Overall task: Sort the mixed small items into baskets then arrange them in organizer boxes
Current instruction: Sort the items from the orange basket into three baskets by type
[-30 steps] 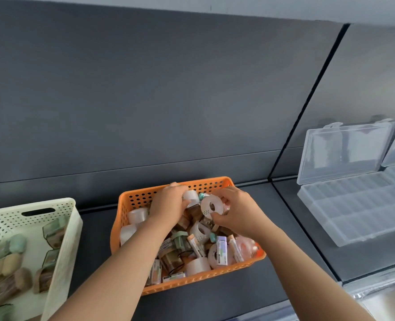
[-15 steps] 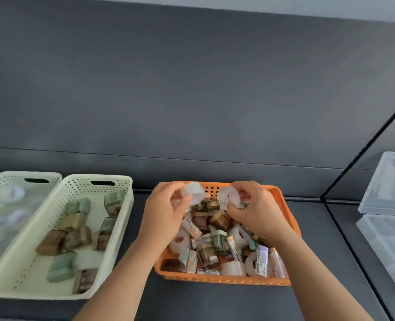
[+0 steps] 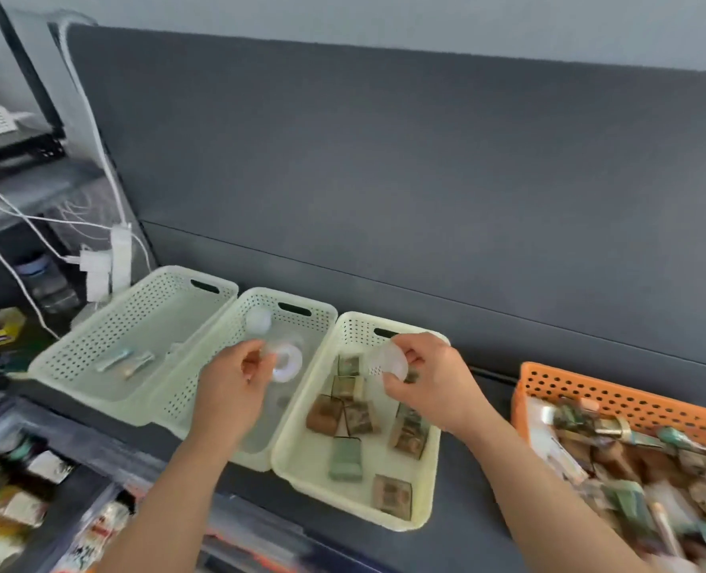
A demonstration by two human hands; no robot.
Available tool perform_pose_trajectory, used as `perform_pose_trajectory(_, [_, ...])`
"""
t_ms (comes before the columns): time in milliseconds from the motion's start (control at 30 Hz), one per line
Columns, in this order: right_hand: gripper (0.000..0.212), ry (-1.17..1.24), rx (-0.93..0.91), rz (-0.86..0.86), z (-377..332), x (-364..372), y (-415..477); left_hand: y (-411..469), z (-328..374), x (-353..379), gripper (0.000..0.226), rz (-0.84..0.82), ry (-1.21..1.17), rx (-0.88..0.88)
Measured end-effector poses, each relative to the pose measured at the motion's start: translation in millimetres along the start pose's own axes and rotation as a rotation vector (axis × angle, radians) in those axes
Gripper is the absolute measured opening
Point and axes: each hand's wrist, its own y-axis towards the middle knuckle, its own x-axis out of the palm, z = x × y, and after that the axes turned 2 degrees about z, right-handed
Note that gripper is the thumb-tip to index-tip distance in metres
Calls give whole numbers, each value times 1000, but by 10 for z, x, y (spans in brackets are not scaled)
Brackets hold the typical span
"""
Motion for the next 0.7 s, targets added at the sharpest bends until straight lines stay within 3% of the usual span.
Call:
perform_pose_trajectory(133, [42,-11,54,1,-403,518,297,508,-545,-306,12,-70,109,30])
perform_pose_trajectory(233, [48,-53,78,-4,-593,828,511,820,-755,-351,22,-185,191,79])
perform_pose_trajectory(467, [54,-267,163,-66,-760,1207,831,1211,-881,-216,29,-385,357,199])
perform_pose_trajectory(700, [49,-525,115,-163,-702,1290,1031,1314,-891,-126,26,-437,512,250])
